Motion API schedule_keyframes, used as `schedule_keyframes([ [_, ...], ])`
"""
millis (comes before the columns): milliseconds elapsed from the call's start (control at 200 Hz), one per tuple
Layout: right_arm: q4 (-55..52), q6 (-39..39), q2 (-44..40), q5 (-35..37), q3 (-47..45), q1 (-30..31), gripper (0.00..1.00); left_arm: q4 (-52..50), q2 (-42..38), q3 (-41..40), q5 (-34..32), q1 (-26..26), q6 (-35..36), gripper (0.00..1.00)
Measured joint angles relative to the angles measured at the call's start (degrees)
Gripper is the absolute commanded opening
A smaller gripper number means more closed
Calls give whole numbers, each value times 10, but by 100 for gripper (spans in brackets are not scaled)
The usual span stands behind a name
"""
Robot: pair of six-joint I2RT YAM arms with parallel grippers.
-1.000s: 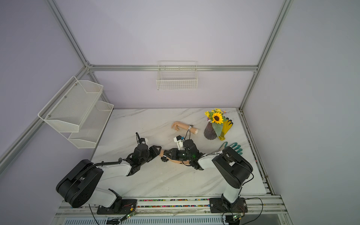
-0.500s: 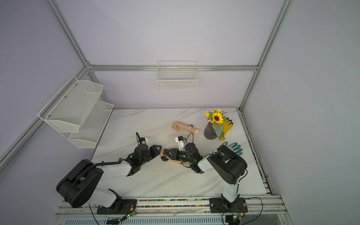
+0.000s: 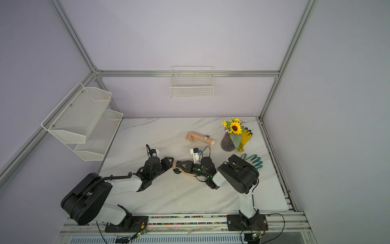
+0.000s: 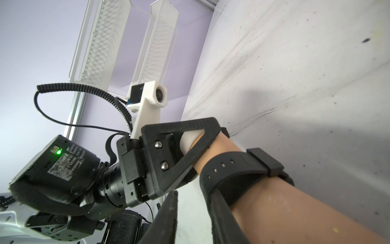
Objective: Take off the watch
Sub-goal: Untie the watch from the hand.
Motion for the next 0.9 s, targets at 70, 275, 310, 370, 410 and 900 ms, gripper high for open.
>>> schedule_keyframes([
  [70,0,1,3,5,2,0,12,9,0,-4,2,0,2,5],
  [275,-28,-24,3,22,16,0,0,13,0,-5,1,0,3,5],
  [310,-34,-32,0,26,17,2,0,13,0,-5,0,0,3,5],
  [370,-52,-54,-11,38,17,7,0,11,0,-5,-1,0,2,5],
  [410,-68,-74,-21,53,17,12,0,10,0,-5,-2,0,2,5],
  [900,-121,-301,-78,202,5,89,38,-36,0,10,-9,-4,-13,13],
])
